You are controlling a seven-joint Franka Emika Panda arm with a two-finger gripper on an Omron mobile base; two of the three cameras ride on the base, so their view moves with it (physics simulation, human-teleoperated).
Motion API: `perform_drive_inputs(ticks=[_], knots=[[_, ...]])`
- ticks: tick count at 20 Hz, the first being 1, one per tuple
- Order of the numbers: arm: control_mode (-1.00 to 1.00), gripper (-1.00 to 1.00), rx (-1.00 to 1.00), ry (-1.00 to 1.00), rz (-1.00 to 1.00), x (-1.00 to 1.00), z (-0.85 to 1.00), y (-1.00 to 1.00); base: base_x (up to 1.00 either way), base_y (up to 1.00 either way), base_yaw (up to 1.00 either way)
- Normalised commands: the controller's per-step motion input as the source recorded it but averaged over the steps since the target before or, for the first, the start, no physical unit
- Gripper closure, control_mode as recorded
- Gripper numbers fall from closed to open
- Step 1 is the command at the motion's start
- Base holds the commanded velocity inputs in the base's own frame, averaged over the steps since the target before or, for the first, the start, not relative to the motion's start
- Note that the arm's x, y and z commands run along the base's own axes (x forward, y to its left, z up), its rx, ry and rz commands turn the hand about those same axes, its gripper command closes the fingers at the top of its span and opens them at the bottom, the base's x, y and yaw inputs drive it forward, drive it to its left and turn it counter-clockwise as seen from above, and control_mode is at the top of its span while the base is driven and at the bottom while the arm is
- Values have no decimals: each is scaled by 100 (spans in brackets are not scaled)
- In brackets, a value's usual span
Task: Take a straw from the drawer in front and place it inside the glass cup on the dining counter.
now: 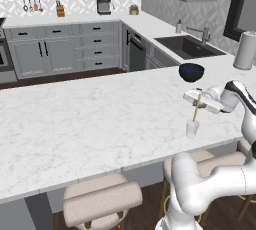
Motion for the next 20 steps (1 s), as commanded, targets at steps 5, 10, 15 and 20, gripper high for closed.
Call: perform_drive_inputs(ticks=[5, 10, 15, 20], knots=[[-100, 100, 0, 0, 2, 6, -17, 0, 0, 0, 0], [-100, 100, 0, 0, 3, 3, -25, -6, 0, 0, 0], [-100, 100, 0, 0, 3, 0, -19, -7, 0, 0, 0], [-100, 100, 0, 0, 1, 5, -25, -1, 0, 0, 0]])
